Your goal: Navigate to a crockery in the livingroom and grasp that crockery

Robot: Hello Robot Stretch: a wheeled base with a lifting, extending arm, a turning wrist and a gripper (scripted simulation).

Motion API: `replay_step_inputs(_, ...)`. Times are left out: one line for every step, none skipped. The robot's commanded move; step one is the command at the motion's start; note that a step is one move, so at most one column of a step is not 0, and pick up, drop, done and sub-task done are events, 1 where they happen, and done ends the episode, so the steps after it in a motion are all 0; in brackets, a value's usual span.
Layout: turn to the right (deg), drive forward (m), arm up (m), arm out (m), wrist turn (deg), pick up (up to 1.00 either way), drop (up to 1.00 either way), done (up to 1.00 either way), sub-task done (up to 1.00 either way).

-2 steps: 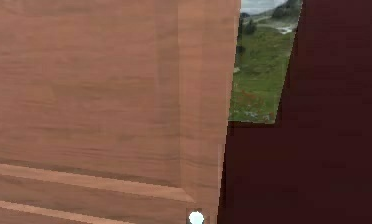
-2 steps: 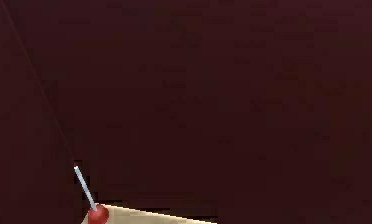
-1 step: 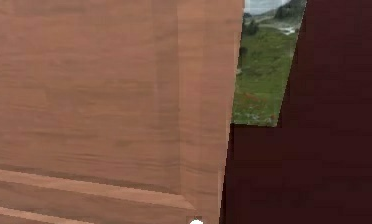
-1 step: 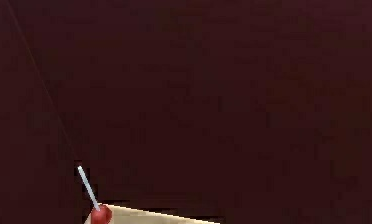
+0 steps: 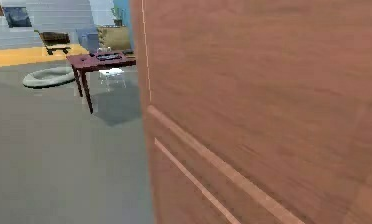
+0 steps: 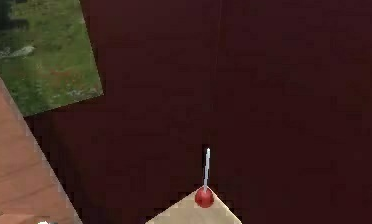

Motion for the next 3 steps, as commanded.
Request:
replay_step_inputs(-45.0, 0.0, 0.0, 0.0, 0.0, 0.0, 0.0, 0.0, 0.0)
replay_step_inputs(-45.0, 0.0, 0.0, 0.0, 0.0, 0.0, 0.0, 0.0, 0.0)
replay_step_inputs(-27.0, 0.0, 0.0, 0.0, 0.0, 0.0, 0.0, 0.0, 0.0)
